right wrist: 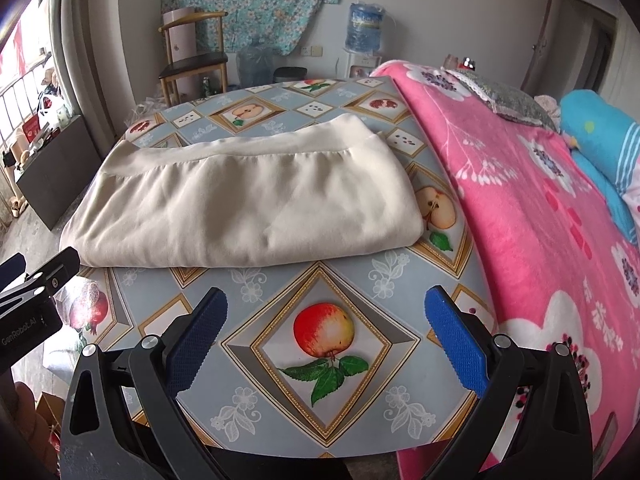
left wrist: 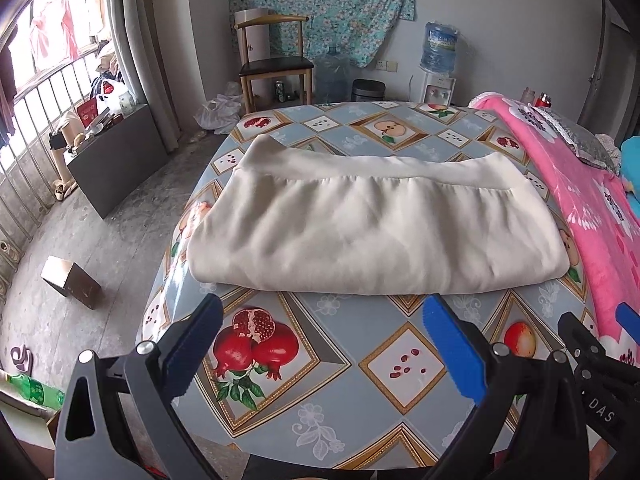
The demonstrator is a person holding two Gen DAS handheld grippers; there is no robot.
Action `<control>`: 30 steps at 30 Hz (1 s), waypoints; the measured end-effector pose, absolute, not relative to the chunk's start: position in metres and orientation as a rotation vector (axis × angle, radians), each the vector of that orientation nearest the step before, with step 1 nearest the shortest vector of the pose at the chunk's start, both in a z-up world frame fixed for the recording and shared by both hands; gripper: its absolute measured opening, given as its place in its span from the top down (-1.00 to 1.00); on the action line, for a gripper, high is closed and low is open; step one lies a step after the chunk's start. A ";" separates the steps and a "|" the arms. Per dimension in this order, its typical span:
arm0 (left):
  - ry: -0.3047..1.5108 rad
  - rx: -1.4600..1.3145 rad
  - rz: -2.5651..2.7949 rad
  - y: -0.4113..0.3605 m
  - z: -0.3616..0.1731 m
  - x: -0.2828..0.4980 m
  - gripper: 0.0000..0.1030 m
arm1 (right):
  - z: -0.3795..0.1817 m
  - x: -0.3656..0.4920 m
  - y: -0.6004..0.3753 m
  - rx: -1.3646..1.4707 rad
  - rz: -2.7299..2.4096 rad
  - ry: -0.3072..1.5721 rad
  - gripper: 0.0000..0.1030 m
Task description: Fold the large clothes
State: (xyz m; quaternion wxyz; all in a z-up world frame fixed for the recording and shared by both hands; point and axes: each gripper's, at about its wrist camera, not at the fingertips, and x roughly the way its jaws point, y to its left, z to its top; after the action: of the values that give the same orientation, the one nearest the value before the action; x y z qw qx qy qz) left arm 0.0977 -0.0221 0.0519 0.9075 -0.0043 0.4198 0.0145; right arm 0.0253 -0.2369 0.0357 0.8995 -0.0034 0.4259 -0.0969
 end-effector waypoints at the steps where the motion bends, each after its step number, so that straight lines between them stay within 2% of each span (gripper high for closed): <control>1: 0.866 -0.007 0.029 -0.023 0.052 0.097 -0.91 | 0.036 0.025 -0.237 -0.009 -0.203 0.881 -0.86; 30: 0.883 -0.020 0.017 -0.022 0.050 0.097 -0.90 | 0.034 0.026 -0.236 -0.021 -0.203 0.889 -0.86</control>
State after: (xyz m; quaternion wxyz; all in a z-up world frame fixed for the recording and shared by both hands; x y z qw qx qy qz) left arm 0.0973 -0.0221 0.0502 0.9041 -0.0099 0.4271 0.0083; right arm 0.0255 -0.2363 0.0338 0.8978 -0.0100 0.4293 -0.0981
